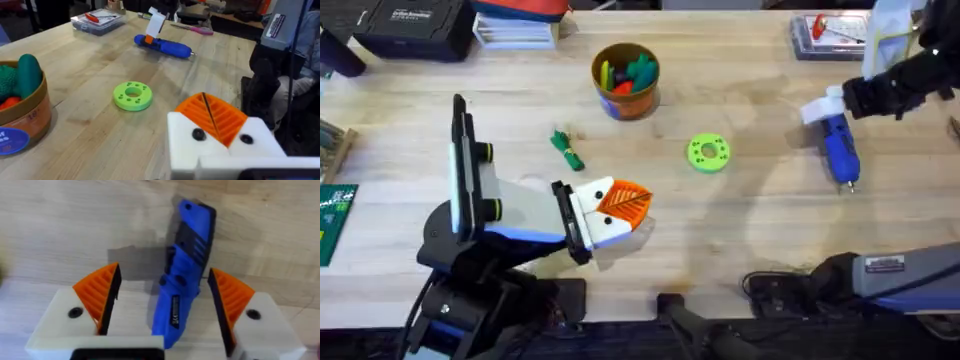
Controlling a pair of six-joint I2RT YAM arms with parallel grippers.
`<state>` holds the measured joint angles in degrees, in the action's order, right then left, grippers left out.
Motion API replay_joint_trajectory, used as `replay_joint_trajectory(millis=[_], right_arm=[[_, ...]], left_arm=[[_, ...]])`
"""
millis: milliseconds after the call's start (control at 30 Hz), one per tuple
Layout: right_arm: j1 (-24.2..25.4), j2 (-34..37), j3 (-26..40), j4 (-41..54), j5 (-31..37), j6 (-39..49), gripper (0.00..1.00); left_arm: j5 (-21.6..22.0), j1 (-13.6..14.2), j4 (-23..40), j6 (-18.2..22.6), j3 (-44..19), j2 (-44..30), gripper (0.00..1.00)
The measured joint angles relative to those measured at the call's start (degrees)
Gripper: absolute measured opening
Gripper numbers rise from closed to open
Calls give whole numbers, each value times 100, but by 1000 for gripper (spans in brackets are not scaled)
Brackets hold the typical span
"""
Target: Pick up the gripper from the table and insert it into the empty holder that is missing its gripper. Then pick up a screw, insert it into the mounting hole, and use the screwdriver to tighten it. Finally, clean up the table by picking up the vegetable and placing it into the bucket.
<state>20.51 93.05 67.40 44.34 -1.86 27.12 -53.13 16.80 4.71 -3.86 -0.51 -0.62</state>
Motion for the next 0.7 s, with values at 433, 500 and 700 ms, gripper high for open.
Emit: replay_joint_trajectory(millis=[433,500,700], right_arm=[[287,798,0,-522,93,100,979],[287,916,0,-570,93,104,956],[287,973,2,-693,55,132,849]], left_arm=[[0,0,0,0,0,0,5],[-2,0,0,0,0,-2,5],[0,0,0,0,0,0,5]])
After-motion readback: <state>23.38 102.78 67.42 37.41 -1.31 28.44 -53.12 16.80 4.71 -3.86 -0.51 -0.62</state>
